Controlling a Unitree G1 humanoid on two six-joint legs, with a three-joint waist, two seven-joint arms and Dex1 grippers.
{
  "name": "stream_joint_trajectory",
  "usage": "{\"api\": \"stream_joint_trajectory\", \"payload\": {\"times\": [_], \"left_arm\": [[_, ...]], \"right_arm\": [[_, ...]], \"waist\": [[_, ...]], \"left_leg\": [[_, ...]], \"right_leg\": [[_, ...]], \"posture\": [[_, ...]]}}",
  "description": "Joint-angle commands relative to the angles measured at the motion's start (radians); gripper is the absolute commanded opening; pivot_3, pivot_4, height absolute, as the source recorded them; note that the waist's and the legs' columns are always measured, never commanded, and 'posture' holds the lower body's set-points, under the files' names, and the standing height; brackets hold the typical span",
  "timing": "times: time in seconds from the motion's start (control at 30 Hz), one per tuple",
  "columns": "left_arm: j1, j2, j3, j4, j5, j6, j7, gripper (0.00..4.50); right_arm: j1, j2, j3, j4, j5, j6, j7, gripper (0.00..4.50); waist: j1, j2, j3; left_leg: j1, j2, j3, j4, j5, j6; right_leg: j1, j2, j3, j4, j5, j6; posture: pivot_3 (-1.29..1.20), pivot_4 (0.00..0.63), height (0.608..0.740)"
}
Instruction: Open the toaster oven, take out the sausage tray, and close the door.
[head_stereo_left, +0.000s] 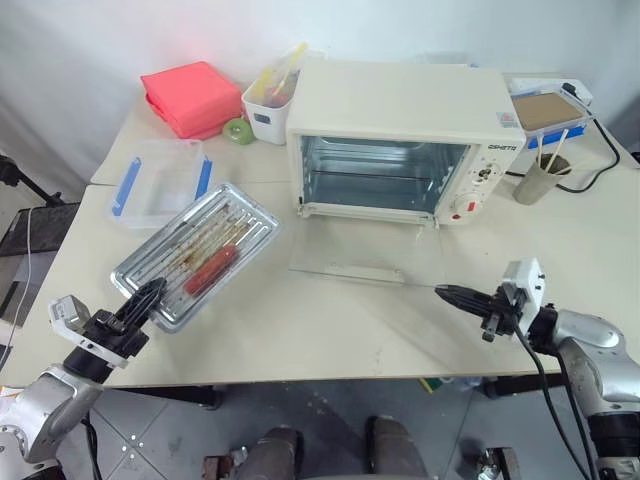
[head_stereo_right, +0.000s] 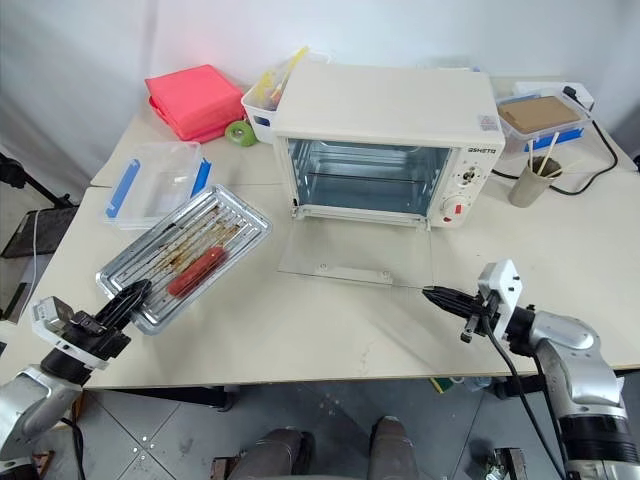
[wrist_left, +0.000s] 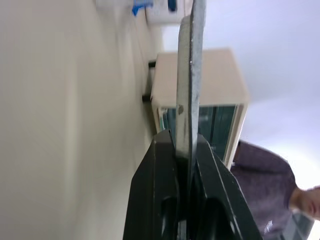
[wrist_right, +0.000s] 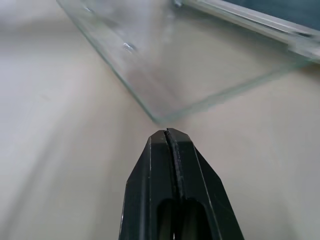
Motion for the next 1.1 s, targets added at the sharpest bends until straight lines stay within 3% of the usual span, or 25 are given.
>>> {"api": "stream_joint_trajectory", "payload": {"times": [0.03,0.3,0.43,0.63,0.77,0.9,1.1], "left_arm": [[0.014,-0.029,0.032,-0.072,-0.033,-0.031,0.022,0.0],[0.033,-0.047,-0.004,-0.118,-0.033,-0.025,0.032,0.0],[0.019,-0.013,-0.033,-0.094,-0.033,0.011,0.011,0.0],[-0.029,0.09,-0.11,-0.005,-0.033,0.09,-0.032,0.0],[-0.068,0.188,-0.208,0.087,-0.033,0.164,-0.072,0.0],[-0.193,0.263,-0.388,0.196,-0.033,0.228,-0.094,0.0],[-0.414,0.281,-0.611,0.319,0.052,0.298,-0.156,0.0]], "right_arm": [[-0.027,0.019,-0.027,-0.041,0.049,0.021,-0.001,0.02],[-0.086,0.036,-0.129,-0.222,0.178,0.098,-0.101,0.02],[-0.132,0.039,-0.178,-0.279,0.281,0.175,-0.147,0.02],[-0.119,-0.002,-0.216,-0.316,0.256,0.168,-0.158,0.02],[0.008,-0.052,-0.251,-0.348,0.204,0.093,-0.068,0.89],[0.233,-0.096,-0.301,-0.401,0.144,-0.011,0.061,2.19],[0.398,-0.084,-0.384,-0.465,0.137,-0.044,0.06,4.18]], "waist": [[0.001,0.0,0.0],[0.003,0.0,0.0],[0.004,0.0,0.0],[0.008,0.0,0.0],[0.008,0.0,0.0],[0.028,0.0,0.0],[0.024,0.0,-0.001]], "left_leg": [[0.0,0.0,0.0,0.0,0.0,0.0],[-0.001,0.0,0.0,0.0,0.0,0.0],[-0.001,0.0,0.0,0.0,-0.001,-0.001],[-0.001,0.0,-0.001,-0.001,-0.001,-0.001],[-0.001,0.0,-0.001,-0.002,-0.001,0.0],[-0.001,-0.001,-0.002,-0.001,-0.001,0.0],[0.0,-0.001,0.0,0.0,-0.001,0.0]], "right_leg": [[0.0,0.0,0.0,0.0,0.0,0.0],[0.0,0.0,0.0,-0.001,0.0,0.0],[0.0,0.0,0.0,-0.002,0.0,0.0],[0.0,0.0,0.0,-0.003,0.0,0.0],[-0.001,0.001,0.0,-0.003,0.0,0.0],[-0.001,0.001,0.0,-0.002,0.0,0.0],[-0.001,0.002,0.002,-0.001,0.001,0.001]], "posture": [[0.0,0.15,0.74],[0.0,0.15,0.74],[0.0,0.15,0.74],[0.0,0.15,0.74],[0.0,0.15,0.74],[0.0,0.15,0.74],[0.0,0.15,0.74]]}}
